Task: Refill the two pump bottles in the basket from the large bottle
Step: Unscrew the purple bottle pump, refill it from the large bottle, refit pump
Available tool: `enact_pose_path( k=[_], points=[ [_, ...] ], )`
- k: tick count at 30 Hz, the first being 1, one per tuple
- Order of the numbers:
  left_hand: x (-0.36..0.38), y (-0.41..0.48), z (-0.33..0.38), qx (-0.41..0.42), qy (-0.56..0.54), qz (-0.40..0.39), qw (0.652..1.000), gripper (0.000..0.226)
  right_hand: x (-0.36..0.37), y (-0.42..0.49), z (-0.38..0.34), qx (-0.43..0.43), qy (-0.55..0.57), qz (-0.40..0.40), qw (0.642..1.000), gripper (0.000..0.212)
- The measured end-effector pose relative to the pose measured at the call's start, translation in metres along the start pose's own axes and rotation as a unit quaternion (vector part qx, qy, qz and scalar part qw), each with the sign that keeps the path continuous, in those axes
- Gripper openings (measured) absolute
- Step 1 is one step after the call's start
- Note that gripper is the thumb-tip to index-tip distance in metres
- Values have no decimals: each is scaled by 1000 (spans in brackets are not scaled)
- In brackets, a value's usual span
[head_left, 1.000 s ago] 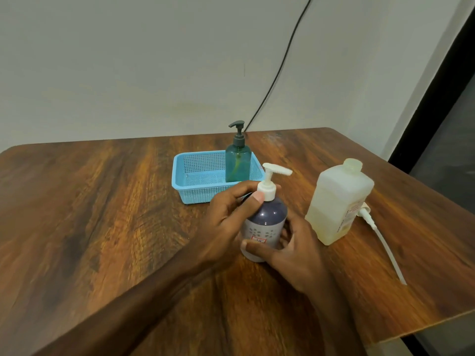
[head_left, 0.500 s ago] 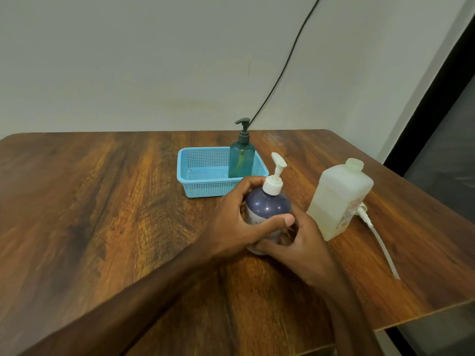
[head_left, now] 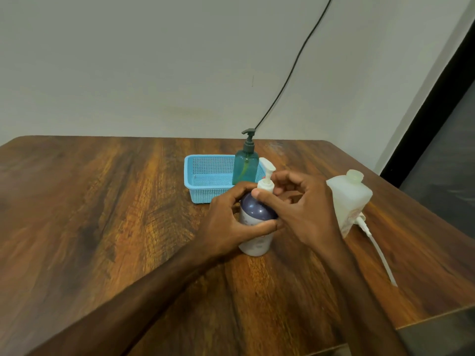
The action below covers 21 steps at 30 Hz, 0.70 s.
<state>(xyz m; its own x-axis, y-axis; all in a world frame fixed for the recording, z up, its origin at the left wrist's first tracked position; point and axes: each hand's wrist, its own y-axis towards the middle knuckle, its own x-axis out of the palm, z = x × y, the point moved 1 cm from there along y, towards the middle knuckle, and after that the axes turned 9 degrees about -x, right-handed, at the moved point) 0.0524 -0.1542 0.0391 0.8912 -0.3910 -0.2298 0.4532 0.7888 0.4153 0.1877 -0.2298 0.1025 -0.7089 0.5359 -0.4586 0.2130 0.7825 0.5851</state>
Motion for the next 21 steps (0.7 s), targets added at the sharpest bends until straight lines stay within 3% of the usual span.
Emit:
enact_pose_path(
  k=[6, 13, 18, 21],
  points=[
    [-1, -2, 0, 11, 9, 13, 1000, 64, -33, 28, -41, -60, 42, 87, 994, 21],
    [-1, -2, 4, 23, 18, 13, 999, 64, -76, 79, -61, -91, -51, 131, 986, 18],
    [-1, -3, 1, 23, 2, 16, 1000, 65, -43, 89, -9, -6, -263, -9, 965, 20],
    [0, -3, 0, 23, 4, 17, 1000, 66, -15, 73, 25, 63, -301, -99, 946, 6]
  ],
)
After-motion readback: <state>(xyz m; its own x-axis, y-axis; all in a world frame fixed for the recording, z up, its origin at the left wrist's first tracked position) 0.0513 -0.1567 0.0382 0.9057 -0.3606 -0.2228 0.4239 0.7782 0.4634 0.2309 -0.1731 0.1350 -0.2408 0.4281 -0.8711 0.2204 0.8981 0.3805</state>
